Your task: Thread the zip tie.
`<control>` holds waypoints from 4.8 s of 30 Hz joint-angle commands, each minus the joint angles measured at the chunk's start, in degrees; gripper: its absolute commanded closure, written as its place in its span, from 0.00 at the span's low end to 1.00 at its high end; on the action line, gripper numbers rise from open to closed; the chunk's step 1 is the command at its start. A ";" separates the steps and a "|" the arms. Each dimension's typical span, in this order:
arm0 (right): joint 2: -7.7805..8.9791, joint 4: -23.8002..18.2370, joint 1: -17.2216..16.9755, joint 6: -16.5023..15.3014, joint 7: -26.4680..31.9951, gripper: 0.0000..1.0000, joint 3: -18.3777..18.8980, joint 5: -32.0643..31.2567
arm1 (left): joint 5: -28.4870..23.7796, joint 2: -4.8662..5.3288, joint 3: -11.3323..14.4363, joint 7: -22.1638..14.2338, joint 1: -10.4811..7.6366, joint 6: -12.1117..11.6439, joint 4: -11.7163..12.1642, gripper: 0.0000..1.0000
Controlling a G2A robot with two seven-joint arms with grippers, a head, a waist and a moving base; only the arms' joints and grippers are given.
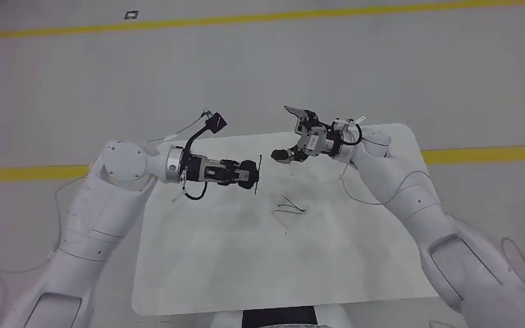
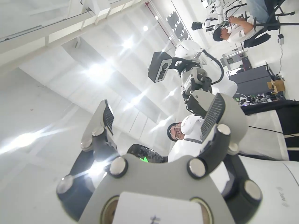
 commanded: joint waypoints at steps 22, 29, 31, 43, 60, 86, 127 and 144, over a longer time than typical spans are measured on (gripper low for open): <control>0.61 -3.43 -2.76 0.00 -2.96 0.51 -0.42 2.69 | 0.00 0.00 0.00 0.00 0.00 0.00 0.00 1.00; 0.83 -4.02 -2.70 0.00 -2.38 0.60 -2.03 3.21 | 0.00 0.00 0.00 0.00 0.00 0.00 0.00 1.00; 0.94 -4.18 -2.66 0.00 -1.94 0.60 -2.57 3.29 | 0.00 0.00 0.00 0.00 0.00 0.00 0.00 1.00; 1.67 -6.12 -3.10 0.00 -0.59 0.71 -3.06 3.84 | 0.00 0.00 0.00 0.00 0.00 0.00 0.00 1.00; 2.19 -7.69 -3.53 0.00 -0.67 0.77 -4.00 3.98 | 0.00 0.00 0.00 0.00 0.00 0.00 0.00 1.00; 1.64 -6.98 -2.49 0.00 0.35 0.82 -5.92 3.73 | 0.00 0.00 0.00 0.00 0.00 0.00 0.00 1.00; 0.86 -7.59 -2.90 0.00 0.31 0.98 -4.99 1.65 | 0.00 0.00 0.00 0.00 0.00 0.00 0.00 1.00; 0.70 -7.86 -3.47 -0.35 -0.36 1.00 -3.22 -0.81 | 0.00 0.00 0.00 0.00 0.00 0.00 0.00 0.00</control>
